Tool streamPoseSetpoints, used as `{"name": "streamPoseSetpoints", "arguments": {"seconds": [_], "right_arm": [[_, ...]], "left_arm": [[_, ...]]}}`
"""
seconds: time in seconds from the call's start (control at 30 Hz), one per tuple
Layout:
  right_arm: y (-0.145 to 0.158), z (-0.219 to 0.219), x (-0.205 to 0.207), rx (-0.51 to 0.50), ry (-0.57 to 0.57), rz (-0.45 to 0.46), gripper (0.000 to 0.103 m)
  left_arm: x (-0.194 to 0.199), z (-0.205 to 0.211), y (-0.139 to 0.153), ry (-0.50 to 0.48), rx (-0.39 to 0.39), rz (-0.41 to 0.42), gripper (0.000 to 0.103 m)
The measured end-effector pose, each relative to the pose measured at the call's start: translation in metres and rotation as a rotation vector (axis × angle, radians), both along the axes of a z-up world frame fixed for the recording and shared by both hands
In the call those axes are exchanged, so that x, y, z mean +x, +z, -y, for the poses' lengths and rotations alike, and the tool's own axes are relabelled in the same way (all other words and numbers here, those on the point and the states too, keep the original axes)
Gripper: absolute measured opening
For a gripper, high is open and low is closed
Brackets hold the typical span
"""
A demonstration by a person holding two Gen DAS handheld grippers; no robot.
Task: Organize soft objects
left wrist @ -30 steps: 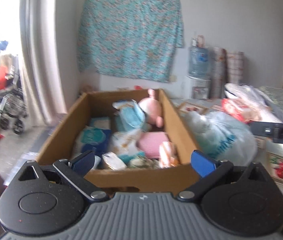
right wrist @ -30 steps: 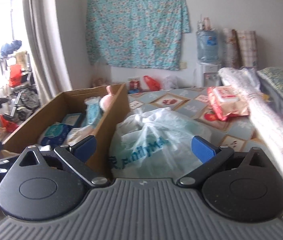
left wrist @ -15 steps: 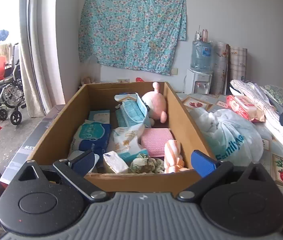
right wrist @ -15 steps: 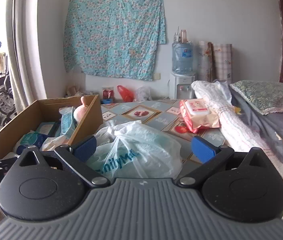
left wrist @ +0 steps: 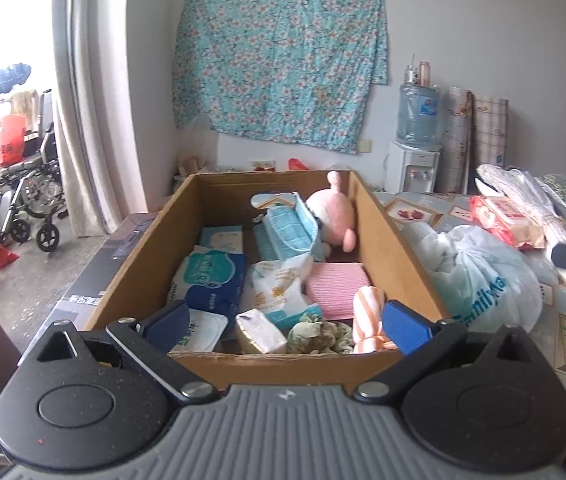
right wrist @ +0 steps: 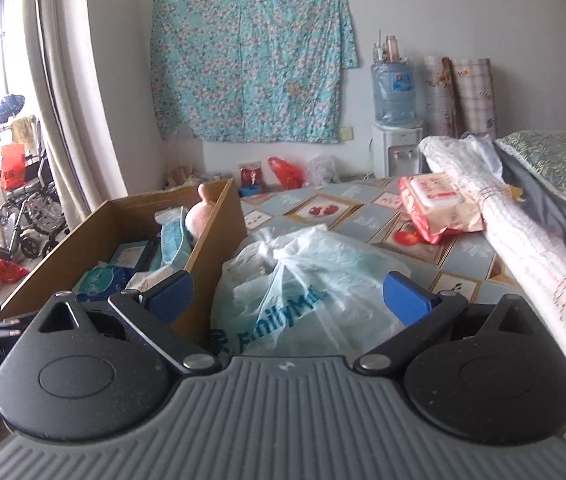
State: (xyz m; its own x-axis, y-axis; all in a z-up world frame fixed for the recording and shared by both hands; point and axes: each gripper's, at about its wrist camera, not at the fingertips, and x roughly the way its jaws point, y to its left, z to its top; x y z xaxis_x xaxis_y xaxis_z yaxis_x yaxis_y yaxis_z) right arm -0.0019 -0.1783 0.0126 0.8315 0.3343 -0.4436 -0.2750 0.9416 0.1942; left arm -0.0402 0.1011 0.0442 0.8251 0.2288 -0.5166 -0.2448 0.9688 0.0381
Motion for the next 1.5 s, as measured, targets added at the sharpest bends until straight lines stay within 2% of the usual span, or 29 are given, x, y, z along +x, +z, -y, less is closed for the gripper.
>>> {"name": "streamPoseSetpoints", "arguments": {"seconds": [0.23, 0.53, 0.9, 1.5], "right_arm": [[-0.008, -0.03, 0.003, -0.006, 0.117, -0.061, 0.102], [-0.018, -0.061, 0.003, -0.042, 0.216, -0.122, 0.102], [-0.034, -0.074, 0.013, -0.089, 0.222, -0.172, 0.102], [-0.034, -0.08, 0.014, -0.12, 0.208, -0.174, 0.102]], "left_arm": [[0.001, 0.001, -0.007, 0.028, -0.004, -0.072, 0.103], [0.004, -0.006, -0.016, 0.049, -0.057, -0.131, 0.103], [0.007, -0.011, -0.026, 0.069, -0.092, -0.16, 0.103], [0.006, -0.015, -0.03, 0.095, -0.089, -0.174, 0.103]]}}
